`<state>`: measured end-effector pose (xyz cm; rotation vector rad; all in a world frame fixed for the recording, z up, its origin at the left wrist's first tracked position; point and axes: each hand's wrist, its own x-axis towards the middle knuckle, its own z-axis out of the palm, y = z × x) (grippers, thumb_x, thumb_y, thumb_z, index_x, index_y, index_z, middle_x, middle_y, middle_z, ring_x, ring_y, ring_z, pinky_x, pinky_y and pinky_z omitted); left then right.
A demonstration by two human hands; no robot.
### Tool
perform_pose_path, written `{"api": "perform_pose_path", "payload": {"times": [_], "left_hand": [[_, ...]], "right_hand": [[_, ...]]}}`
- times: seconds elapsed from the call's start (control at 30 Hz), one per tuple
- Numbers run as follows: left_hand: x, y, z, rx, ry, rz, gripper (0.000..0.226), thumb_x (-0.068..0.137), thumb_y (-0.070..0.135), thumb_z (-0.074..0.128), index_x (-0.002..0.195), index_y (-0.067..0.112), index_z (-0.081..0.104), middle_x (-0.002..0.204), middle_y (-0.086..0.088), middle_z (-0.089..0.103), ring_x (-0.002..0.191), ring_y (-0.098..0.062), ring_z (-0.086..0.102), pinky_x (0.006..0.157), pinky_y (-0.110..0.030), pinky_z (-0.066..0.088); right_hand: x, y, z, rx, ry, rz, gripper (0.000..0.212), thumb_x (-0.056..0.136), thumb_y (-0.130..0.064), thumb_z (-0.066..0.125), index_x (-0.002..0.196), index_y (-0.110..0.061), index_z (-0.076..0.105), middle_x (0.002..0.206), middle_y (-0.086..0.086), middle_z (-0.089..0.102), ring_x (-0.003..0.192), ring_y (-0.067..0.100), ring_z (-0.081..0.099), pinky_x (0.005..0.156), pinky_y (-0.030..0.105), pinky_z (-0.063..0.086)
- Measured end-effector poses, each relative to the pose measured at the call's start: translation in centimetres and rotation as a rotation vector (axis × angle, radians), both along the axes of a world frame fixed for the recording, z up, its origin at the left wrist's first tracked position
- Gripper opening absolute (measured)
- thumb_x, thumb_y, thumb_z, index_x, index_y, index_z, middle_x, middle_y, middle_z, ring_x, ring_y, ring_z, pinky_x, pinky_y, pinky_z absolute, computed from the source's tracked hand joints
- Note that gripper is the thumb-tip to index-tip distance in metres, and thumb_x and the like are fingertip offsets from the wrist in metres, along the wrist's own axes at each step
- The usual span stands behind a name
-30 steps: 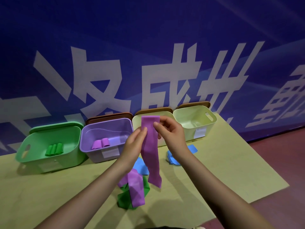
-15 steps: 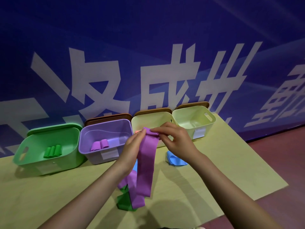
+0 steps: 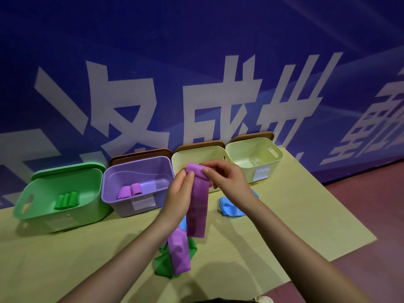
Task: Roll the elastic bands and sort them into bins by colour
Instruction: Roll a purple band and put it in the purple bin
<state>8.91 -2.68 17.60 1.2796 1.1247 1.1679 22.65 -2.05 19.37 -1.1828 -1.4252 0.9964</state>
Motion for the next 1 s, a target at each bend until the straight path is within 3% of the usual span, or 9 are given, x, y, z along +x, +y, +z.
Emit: {"api": "perform_pose_path", "payload": {"times": [0.1, 0.2, 0.37, 0.47, 0.53, 0.67, 0.77, 0.9, 1.0], "left_hand": [[0.5, 0.0, -0.1, -0.005, -0.021, 0.03, 0.025, 0.103, 0.021, 0.038, 0.092, 0.024, 0.06, 0.097, -0.011, 0.062, 0.087, -0.015, 0.057, 0.078, -0.028, 0.044], [0.9, 0.2, 0.1, -0.013, -0.066, 0.067, 0.027, 0.103, 0.025, 0.036, 0.093, 0.029, 0.06, 0.099, -0.002, 0.064, 0.094, -0.012, 0.059, 0.087, -0.03, 0.044], [1.1, 0.5, 0.4, -0.037, -0.078, 0.043, 0.028, 0.104, 0.028, 0.034, 0.094, 0.029, 0.06, 0.098, -0.003, 0.063, 0.09, -0.011, 0.058, 0.081, -0.024, 0.045], [1.1, 0.6, 0.0, -0.11, -0.15, -0.006, 0.038, 0.103, 0.039, 0.031, 0.101, 0.022, 0.065, 0.108, -0.014, 0.069, 0.105, -0.029, 0.063, 0.094, -0.043, 0.047], [1.2, 0.4, 0.0, -0.169, -0.199, -0.014, 0.044, 0.103, 0.039, 0.026, 0.104, 0.02, 0.065, 0.107, -0.015, 0.071, 0.109, -0.035, 0.062, 0.096, -0.048, 0.046], [1.8, -0.1, -0.2, -0.128, -0.16, -0.017, 0.035, 0.102, 0.034, 0.033, 0.104, 0.019, 0.065, 0.107, -0.016, 0.068, 0.104, -0.034, 0.062, 0.084, -0.038, 0.049], [2.0, -0.1, 0.2, -0.122, -0.153, -0.001, 0.026, 0.1, 0.034, 0.039, 0.101, 0.024, 0.063, 0.109, -0.019, 0.064, 0.102, -0.036, 0.06, 0.086, -0.041, 0.048], [1.7, 0.4, 0.8, -0.149, -0.182, 0.047, 0.028, 0.098, 0.039, 0.043, 0.096, 0.026, 0.068, 0.101, -0.008, 0.068, 0.095, -0.022, 0.061, 0.081, -0.035, 0.047], [1.3, 0.5, 1.2, -0.08, -0.132, -0.01, 0.027, 0.097, 0.036, 0.047, 0.089, 0.028, 0.071, 0.098, -0.009, 0.071, 0.091, -0.019, 0.064, 0.08, -0.033, 0.049]], "right_hand": [[-0.1, 0.0, 0.2, 0.019, -0.016, -0.008, 0.013, 0.092, -0.007, 0.059, 0.095, -0.012, 0.071, 0.068, -0.006, 0.064, 0.057, 0.002, 0.054, 0.057, 0.019, 0.045], [-0.4, -0.1, 0.6, 0.04, -0.02, 0.006, 0.015, 0.093, -0.007, 0.058, 0.098, -0.013, 0.071, 0.074, 0.002, 0.066, 0.059, 0.003, 0.054, 0.057, 0.02, 0.046], [0.0, 0.1, 1.2, 0.045, 0.007, -0.04, 0.014, 0.093, -0.007, 0.057, 0.096, -0.007, 0.072, 0.068, -0.006, 0.064, 0.056, 0.004, 0.053, 0.055, 0.018, 0.043], [0.2, 0.0, 1.3, 0.031, 0.048, -0.079, 0.014, 0.093, -0.007, 0.057, 0.092, -0.007, 0.071, 0.067, -0.001, 0.062, 0.054, 0.005, 0.052, 0.053, 0.018, 0.043], [0.1, 0.0, 1.0, 0.023, 0.08, -0.114, 0.014, 0.093, -0.007, 0.058, 0.093, -0.005, 0.071, 0.065, -0.002, 0.062, 0.053, 0.005, 0.052, 0.053, 0.018, 0.043], [0.0, 0.2, 0.7, 0.026, 0.111, -0.175, 0.014, 0.093, -0.007, 0.057, 0.095, -0.002, 0.071, 0.056, -0.012, 0.058, 0.05, 0.005, 0.049, 0.053, 0.017, 0.042], [0.2, 0.1, 0.9, 0.031, 0.103, -0.17, 0.013, 0.093, -0.006, 0.058, 0.094, -0.003, 0.071, 0.057, -0.014, 0.06, 0.05, 0.002, 0.051, 0.053, 0.016, 0.042], [1.1, 0.0, 1.3, 0.073, -0.02, -0.099, 0.013, 0.091, -0.005, 0.06, 0.093, -0.011, 0.071, 0.07, -0.005, 0.066, 0.058, 0.003, 0.056, 0.056, 0.015, 0.043], [1.4, -0.1, 1.3, 0.083, -0.051, -0.062, 0.014, 0.09, -0.002, 0.06, 0.095, -0.009, 0.071, 0.066, -0.011, 0.064, 0.057, 0.004, 0.056, 0.057, 0.014, 0.043]]}}
